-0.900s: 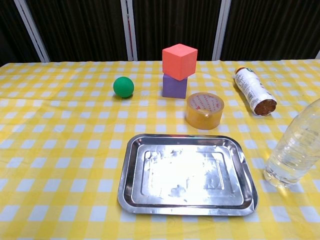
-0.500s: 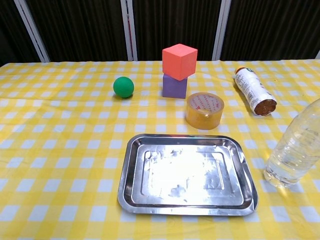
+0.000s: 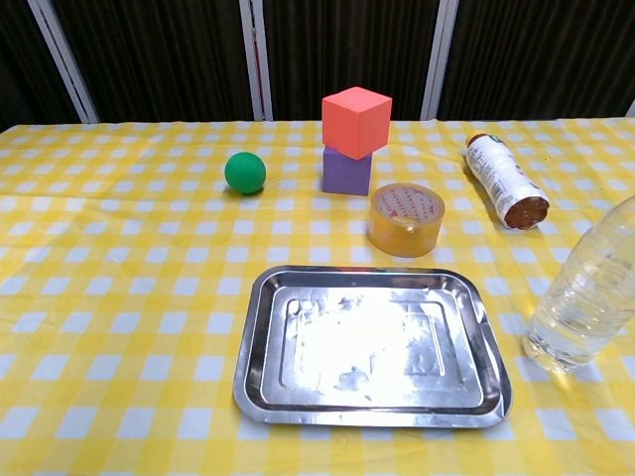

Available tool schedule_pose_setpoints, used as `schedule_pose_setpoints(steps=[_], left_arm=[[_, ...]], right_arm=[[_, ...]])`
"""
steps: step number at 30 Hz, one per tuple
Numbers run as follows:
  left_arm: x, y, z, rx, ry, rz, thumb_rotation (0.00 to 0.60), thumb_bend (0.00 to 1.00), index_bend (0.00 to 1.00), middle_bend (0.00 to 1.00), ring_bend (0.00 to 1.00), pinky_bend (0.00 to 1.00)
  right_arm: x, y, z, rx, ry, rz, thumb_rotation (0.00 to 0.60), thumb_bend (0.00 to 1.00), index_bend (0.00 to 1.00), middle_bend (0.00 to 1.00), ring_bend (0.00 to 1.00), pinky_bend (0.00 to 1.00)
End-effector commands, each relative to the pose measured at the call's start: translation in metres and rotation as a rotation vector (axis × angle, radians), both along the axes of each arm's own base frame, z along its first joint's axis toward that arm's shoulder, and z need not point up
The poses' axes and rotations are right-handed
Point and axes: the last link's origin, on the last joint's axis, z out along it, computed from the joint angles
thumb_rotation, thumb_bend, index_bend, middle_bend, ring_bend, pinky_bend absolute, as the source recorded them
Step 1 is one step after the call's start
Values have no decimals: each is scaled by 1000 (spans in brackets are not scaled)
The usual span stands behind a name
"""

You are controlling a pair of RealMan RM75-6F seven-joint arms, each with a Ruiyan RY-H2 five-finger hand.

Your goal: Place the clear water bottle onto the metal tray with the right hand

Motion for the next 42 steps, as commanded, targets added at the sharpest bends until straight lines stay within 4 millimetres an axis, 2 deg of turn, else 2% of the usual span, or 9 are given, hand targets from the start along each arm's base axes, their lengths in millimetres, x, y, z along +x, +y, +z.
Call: schedule_pose_setpoints(steps=[1,11,17,22,28,32,38,42], left_arm=[[0,-1,6,17,-14,-1,600,156,127,0,0,0],[5,-5,12,17,-62,-48,600,156,126,0,0,0],[7,-7,11,16,-56,-55,600,156,126,0,0,0],[7,-6,8,4,-45,-49,600,156,126,0,0,0],[8,-5,3,-12,-30,-43,600,156,126,0,0,0],[8,-6,3,-10,-28,-44,600,156,126,0,0,0],[9,-6,3,-10,-27,-46,600,156,126,0,0,0],[9,-6,3,-10,-27,-46,600,156,126,0,0,0]], right_arm=[[10,-2,-9,58,-21,24,600,255,79,35,0,0],[46,-18,-37,174,-122,29,600,254,79,35,0,0],[58,-28,-57,247,-199,-4,600,255,80,35,0,0],[73,-38,-71,270,-323,-21,600,255,79,35,0,0],[87,-49,-83,249,-355,-5,600,255,79,42,0,0],[95,-53,-90,234,-453,-39,600,255,131,123,0,0],[92,-56,-95,210,-499,-78,600,255,242,253,43,0],[93,-57,-96,171,-554,-91,600,256,404,413,142,0]])
